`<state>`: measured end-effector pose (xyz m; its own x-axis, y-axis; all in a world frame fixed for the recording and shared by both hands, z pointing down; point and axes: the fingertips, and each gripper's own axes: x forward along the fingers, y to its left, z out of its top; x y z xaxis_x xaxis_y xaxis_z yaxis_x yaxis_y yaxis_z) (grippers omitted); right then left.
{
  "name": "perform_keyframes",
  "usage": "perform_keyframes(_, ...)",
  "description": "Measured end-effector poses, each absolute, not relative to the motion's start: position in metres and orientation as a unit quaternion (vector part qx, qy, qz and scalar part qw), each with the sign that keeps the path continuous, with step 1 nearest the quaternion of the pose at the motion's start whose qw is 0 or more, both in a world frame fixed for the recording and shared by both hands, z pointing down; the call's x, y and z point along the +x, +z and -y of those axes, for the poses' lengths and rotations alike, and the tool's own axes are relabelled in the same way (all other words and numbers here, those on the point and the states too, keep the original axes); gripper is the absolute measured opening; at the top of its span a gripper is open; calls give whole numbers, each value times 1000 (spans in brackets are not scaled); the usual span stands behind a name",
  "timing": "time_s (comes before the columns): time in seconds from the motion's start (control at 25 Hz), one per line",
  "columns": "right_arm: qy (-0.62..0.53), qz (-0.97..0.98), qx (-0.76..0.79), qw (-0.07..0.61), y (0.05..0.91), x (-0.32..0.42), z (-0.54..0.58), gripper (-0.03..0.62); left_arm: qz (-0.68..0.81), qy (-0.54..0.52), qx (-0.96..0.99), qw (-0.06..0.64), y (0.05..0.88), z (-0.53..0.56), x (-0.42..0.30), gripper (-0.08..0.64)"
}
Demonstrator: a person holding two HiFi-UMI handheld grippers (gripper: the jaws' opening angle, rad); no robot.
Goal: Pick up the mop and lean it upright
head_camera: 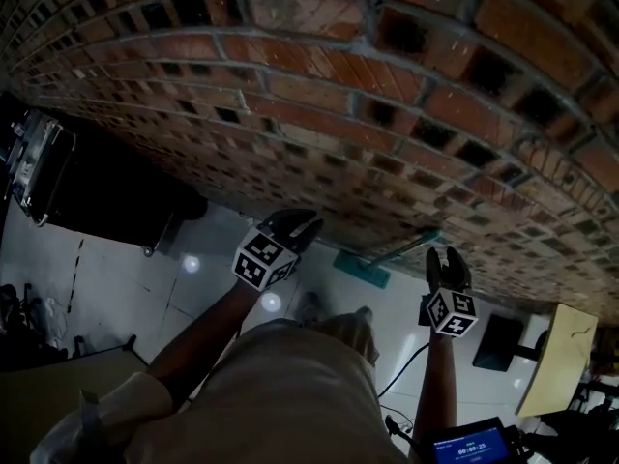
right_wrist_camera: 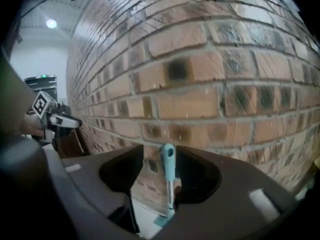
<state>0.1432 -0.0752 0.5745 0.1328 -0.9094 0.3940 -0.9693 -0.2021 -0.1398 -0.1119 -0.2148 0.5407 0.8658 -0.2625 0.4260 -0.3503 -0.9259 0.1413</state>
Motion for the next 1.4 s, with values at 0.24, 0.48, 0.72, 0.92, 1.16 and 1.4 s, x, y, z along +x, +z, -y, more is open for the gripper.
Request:
perform_keyframes(0.24,122,657,742,63,474,140,70,194,210,177,953,130,527,246,-115,91)
perform_keyframes(0.48,-5,667,743,49,405,147,39,113,233,167,949,134,516,251,-107,91)
perform_keyframes(0.72,25,649,760,23,419,192,24,97,259,153,944,138,508,243,-98,77)
perform_keyframes(0.92,32,664,747,22,424,203,32,98,269,150,941,139,503,236,-90,50)
perform_keyframes(1.16,61,668,741,15,439,200,39,105,252,159,943,146,505,220,-77,77)
perform_keyframes(1.4,105,668,737,0,461,199,36,137,234,188,944,135,509,202,-61,86)
